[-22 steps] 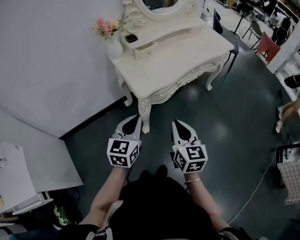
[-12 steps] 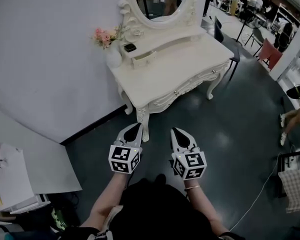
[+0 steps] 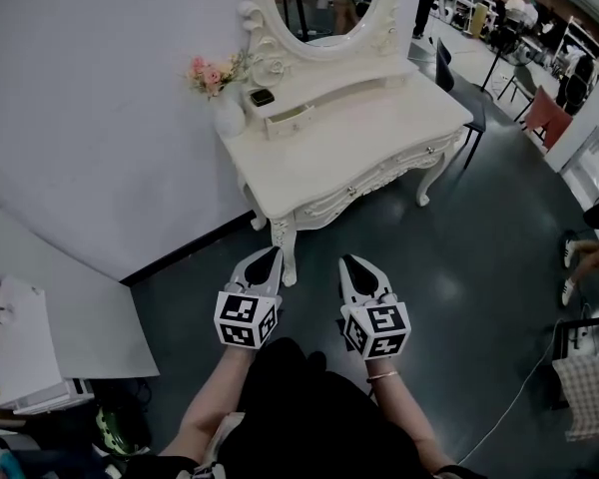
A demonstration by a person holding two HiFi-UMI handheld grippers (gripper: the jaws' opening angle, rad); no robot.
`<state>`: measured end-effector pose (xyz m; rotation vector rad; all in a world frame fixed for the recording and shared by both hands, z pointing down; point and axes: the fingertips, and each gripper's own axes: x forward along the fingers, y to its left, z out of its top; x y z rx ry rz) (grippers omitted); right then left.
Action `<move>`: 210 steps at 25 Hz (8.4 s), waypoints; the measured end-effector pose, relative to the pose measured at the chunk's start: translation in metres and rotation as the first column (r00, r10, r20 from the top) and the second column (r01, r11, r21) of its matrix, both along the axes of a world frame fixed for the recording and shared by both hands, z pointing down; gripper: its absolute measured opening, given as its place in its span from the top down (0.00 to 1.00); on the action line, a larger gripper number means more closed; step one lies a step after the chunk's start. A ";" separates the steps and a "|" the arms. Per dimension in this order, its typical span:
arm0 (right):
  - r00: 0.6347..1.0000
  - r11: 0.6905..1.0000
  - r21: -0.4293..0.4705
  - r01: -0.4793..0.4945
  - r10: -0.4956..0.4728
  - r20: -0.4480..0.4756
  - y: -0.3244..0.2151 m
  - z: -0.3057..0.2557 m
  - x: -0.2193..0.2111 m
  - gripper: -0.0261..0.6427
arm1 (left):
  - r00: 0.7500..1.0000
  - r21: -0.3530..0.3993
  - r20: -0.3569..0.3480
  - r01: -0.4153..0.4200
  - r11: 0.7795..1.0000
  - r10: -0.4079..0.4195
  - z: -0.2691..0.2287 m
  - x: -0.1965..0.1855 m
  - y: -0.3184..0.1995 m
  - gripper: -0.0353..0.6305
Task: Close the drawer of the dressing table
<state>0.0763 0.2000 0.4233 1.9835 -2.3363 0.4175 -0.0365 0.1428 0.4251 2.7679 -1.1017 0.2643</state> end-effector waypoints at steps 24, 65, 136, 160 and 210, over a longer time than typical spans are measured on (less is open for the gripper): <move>1.000 0.998 -0.062 0.021 -0.021 0.010 -0.141 0.018 0.021 0.88 | 1.000 -0.061 -0.003 0.016 0.998 -0.016 0.026 0.019 -0.141 0.94; 0.977 0.962 -0.243 0.129 -0.164 -0.132 -0.434 0.065 0.041 0.80 | 0.997 -0.187 -0.002 0.073 0.980 -0.075 0.059 0.037 -0.371 0.94; 0.940 0.933 -0.316 0.170 -0.250 -0.230 -0.518 0.101 0.034 0.78 | 0.982 -0.229 0.008 0.184 0.956 -0.187 0.074 0.024 -0.391 0.94; 0.983 0.977 -0.205 0.065 -0.099 -0.157 -0.410 0.037 0.043 0.86 | 0.998 -0.158 -0.004 0.063 0.986 -0.064 0.050 0.034 -0.368 0.94; 0.994 0.997 -0.076 -0.025 0.017 -0.106 -0.331 0.007 0.050 0.95 | 1.000 -0.074 -0.006 0.020 0.997 -0.021 0.023 0.029 -0.341 0.94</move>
